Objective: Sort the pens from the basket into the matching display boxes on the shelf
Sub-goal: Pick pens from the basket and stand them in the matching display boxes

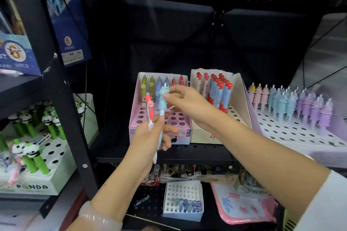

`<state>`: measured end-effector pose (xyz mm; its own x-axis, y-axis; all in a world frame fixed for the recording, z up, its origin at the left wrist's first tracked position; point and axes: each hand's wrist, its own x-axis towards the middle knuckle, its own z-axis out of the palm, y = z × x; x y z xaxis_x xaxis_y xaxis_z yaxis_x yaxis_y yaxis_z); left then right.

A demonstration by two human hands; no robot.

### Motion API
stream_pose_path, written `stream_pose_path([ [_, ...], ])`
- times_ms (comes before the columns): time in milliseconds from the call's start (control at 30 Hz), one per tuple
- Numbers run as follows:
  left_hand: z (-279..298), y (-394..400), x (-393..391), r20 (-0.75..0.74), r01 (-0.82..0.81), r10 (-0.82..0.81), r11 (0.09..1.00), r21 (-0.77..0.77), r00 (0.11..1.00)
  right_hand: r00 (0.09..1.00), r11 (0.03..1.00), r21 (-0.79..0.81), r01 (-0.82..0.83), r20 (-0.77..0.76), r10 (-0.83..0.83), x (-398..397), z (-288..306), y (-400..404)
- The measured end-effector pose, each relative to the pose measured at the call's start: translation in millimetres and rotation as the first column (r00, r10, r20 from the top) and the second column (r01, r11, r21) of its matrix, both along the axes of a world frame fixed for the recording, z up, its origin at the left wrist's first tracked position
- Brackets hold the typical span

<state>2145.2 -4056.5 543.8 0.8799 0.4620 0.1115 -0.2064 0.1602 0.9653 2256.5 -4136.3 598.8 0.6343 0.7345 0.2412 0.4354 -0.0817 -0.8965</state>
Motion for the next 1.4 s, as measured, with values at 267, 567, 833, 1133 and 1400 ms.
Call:
stream_pose_path([
  [267, 1.5, -32.1, 20.7, -0.151, 0.031, -0.021, 0.997, 0.069, 0.988, 0.954, 0.939, 0.193, 0.284, 0.038, -0.296, 15.5, 23.7, -56.6],
  [567, 17.8, -106.0, 61.4, -0.084, 0.212, -0.212, 0.977, -0.006, 0.974, 0.77, 0.784, 0.225, 0.578, 0.169, -0.616, 63.2, 23.0, -173.0],
  [833, 9.8, -147.6, 82.2, -0.093, 0.25, -0.239, 0.96, 0.126, 0.967, 0.408, 0.546, 0.12, 0.829, 0.537, -0.738, 97.2, 16.9, -261.0],
  [1133, 9.1, -163.1, 88.0, -0.116, 0.262, -0.248, 0.956, 0.133, 0.962, 0.357, 0.484, 0.004, 0.875, 0.67, -0.651, 106.7, 12.3, -269.0],
  [1400, 10.4, -160.1, 85.5, -0.104, 0.267, -0.254, 0.953, 0.14, 0.961, 0.318, 0.412, -0.048, 0.91, 0.719, -0.618, 109.5, 17.5, -267.3],
])
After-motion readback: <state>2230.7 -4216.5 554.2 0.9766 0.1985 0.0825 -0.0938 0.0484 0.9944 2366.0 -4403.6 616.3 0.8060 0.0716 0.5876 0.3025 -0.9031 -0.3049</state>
